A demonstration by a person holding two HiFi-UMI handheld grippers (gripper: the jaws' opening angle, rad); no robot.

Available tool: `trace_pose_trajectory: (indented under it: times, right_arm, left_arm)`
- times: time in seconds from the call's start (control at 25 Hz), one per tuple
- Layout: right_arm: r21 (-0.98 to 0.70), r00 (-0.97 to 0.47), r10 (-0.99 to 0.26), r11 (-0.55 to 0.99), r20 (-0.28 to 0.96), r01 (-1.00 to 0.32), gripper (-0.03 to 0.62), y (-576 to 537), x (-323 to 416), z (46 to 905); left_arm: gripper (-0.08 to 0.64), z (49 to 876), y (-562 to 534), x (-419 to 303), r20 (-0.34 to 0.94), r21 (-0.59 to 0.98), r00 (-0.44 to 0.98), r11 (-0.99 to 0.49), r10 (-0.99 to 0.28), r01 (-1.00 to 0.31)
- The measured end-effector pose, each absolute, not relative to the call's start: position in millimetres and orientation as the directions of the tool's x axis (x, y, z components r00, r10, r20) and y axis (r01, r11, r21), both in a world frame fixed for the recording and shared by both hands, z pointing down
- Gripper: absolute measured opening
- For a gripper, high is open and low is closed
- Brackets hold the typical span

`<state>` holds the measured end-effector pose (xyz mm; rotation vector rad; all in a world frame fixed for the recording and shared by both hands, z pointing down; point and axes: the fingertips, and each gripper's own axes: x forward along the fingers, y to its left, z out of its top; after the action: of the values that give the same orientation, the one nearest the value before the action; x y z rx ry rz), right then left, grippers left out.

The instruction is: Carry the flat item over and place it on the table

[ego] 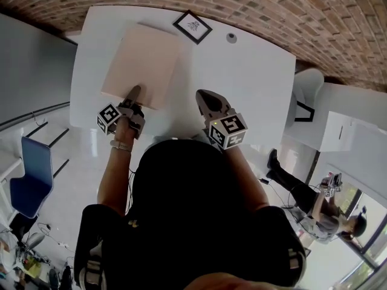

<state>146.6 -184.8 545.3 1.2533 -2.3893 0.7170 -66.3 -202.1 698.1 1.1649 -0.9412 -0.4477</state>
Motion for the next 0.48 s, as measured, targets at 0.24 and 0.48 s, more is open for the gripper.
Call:
trace_pose_trajectory:
  times: [0.24, 0.48]
  right_arm:
    - [-0.28, -0.541, -0.659, 0.467, 0.522, -0.839, 0.012, -185.3, 154.1, 549.6]
    - [-0.285, -0.534, -0.664, 0.454, 0.523, -0.844, 0.012, -184.7, 161.0, 551.0]
  left_arm:
    - [0.328, 717.1, -205.7, -57.1, 0.443, 0.891, 0.561, 0.415, -0.699, -0.187]
    - [0.35, 730.5, -205.1, -50.7, 0.496, 0.863, 0.561, 0.45, -0.663, -0.231]
